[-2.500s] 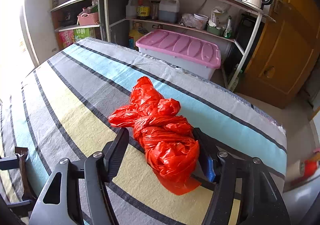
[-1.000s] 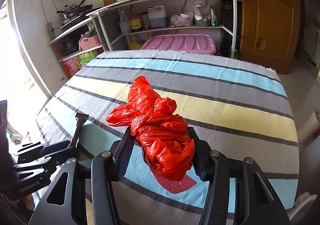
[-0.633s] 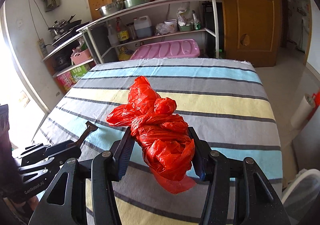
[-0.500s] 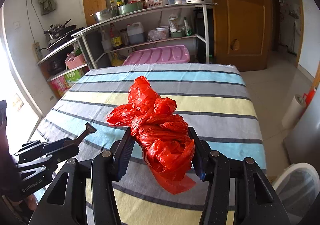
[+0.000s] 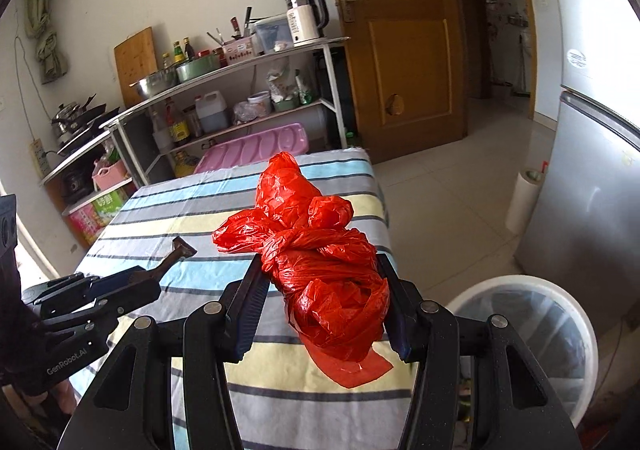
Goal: Collect trash
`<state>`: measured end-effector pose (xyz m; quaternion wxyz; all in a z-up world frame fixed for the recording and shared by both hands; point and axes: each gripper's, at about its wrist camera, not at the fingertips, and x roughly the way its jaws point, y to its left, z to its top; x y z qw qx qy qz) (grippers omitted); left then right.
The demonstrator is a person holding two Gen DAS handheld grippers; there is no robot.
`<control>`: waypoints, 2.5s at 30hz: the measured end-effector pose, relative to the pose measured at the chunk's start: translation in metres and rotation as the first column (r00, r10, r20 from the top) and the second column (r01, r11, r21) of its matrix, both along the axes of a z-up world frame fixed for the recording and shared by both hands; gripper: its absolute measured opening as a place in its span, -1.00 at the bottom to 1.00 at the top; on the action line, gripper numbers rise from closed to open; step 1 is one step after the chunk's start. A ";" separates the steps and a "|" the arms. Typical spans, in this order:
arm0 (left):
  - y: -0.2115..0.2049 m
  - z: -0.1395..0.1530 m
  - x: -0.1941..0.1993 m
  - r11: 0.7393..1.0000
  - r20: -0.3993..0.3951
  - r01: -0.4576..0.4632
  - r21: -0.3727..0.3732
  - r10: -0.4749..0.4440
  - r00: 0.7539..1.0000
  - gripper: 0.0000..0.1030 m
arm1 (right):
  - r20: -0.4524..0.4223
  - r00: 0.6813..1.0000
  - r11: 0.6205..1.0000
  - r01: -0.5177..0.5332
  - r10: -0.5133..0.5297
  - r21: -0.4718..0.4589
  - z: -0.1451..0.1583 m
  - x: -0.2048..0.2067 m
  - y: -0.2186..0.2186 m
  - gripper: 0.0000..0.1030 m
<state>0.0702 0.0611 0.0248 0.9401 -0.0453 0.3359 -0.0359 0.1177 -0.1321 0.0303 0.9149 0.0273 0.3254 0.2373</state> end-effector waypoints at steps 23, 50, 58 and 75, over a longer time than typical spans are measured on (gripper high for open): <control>-0.187 -0.037 0.064 0.909 -0.121 0.414 -0.036 -0.415 0.902 -0.56 | -0.153 0.908 0.916 0.364 -0.389 -0.169 -0.057 -0.002 -0.175 0.03; -0.196 -0.051 0.064 0.929 -0.140 0.371 0.000 -0.368 0.919 -0.50 | -0.173 0.882 0.894 0.408 -0.438 -0.185 -0.075 -0.013 -0.183 0.16; -0.185 -0.037 0.039 0.948 -0.080 0.314 0.048 -0.310 0.947 -0.43 | -0.061 0.878 0.871 0.459 -0.475 -0.178 -0.046 -0.047 -0.164 0.16; -0.167 -0.033 -0.005 0.971 -0.013 0.174 0.164 -0.174 0.985 -0.23 | 0.005 0.846 0.834 0.527 -0.534 -0.161 -0.039 -0.099 -0.127 0.16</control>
